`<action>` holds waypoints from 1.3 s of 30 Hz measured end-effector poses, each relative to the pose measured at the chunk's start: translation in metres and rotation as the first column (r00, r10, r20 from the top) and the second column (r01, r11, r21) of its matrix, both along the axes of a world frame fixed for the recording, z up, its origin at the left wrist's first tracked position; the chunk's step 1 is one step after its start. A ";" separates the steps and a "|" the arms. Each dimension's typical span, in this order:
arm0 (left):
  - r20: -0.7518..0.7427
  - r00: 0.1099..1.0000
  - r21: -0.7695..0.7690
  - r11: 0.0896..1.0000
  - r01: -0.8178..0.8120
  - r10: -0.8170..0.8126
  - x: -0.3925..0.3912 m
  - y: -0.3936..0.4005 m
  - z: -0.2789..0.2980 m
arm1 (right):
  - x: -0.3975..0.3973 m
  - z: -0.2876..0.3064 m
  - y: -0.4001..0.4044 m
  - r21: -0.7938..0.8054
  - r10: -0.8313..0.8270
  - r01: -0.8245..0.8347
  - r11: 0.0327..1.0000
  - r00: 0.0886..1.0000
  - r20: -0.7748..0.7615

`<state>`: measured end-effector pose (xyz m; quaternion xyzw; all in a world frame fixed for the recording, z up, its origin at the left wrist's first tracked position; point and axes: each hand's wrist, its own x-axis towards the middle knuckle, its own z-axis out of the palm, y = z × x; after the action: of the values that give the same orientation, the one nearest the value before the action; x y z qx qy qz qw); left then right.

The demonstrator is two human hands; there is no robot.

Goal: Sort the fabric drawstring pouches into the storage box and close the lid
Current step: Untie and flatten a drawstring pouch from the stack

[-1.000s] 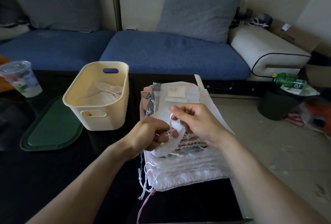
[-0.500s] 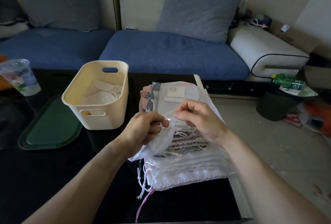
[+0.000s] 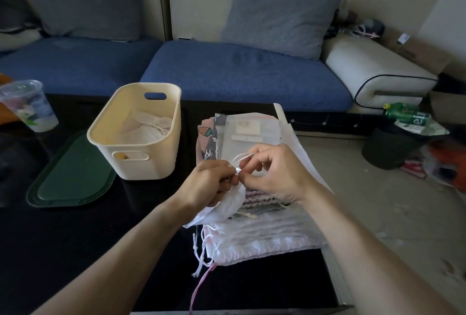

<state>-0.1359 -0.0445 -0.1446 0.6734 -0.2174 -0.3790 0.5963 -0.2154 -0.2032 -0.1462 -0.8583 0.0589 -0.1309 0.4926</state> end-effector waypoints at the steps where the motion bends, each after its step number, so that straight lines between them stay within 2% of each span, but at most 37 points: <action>1: 0.003 1.000 0.007 1.000 -0.004 0.004 0.000 0.000 -0.001 | 0.000 0.001 0.001 -0.053 0.006 -0.006 0.999 1.000 0.002; 3: 0.005 1.000 0.033 0.999 -0.001 0.001 -0.002 -0.001 -0.003 | -0.001 0.003 0.003 -0.146 0.029 -0.030 0.989 1.000 -0.008; 6: 0.018 1.000 0.071 0.997 0.018 -0.019 -0.003 0.000 -0.004 | -0.002 0.001 0.010 -0.203 0.079 -0.079 0.976 0.997 -0.010; 10: 0.013 1.000 0.097 0.995 -0.028 0.027 -0.002 0.000 -0.005 | -0.004 0.002 0.013 -0.262 0.043 -0.031 0.965 0.998 0.039; 14: -0.015 0.998 0.100 0.993 -0.065 0.066 0.003 -0.001 -0.006 | -0.003 0.005 0.011 -0.133 -0.010 0.024 0.991 0.994 0.106; 18: -0.089 0.996 0.066 0.998 -0.017 0.023 0.002 0.000 -0.002 | -0.002 0.000 0.014 0.051 -0.085 0.077 0.996 0.982 0.166; 21: -0.030 0.997 0.067 0.995 -0.074 0.077 0.001 0.001 -0.001 | 0.003 -0.006 0.018 0.102 -0.179 0.160 0.982 0.960 0.216; 24: 0.026 0.999 -0.002 1.000 0.024 -0.024 0.002 0.003 0.001 | 0.009 -0.009 0.020 0.077 -0.308 0.299 0.951 0.913 0.267; 27: -0.018 0.991 -0.068 0.989 0.128 -0.130 0.004 0.004 0.004 | 0.012 -0.009 0.023 0.134 -0.362 0.339 0.931 0.905 0.225; 30: 0.015 0.994 -0.089 0.990 0.114 -0.113 0.003 0.004 0.004 | 0.013 -0.005 0.021 0.184 -0.300 0.273 0.944 0.944 0.140; 34: 0.047 0.992 -0.099 0.989 -0.110 0.115 0.007 0.005 0.002 | 0.008 0.001 0.011 0.259 -0.169 0.138 0.956 0.981 0.100; 39: 0.213 0.970 -0.104 0.990 -0.098 0.119 0.004 0.005 0.002 | 0.002 -0.004 0.006 0.176 0.004 -0.008 0.984 1.000 0.026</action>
<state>-0.1322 -0.0398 -0.1429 0.6936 -0.2620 -0.2587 0.6192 -0.2130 -0.1970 -0.1500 -0.8099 0.0615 -0.1346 0.5676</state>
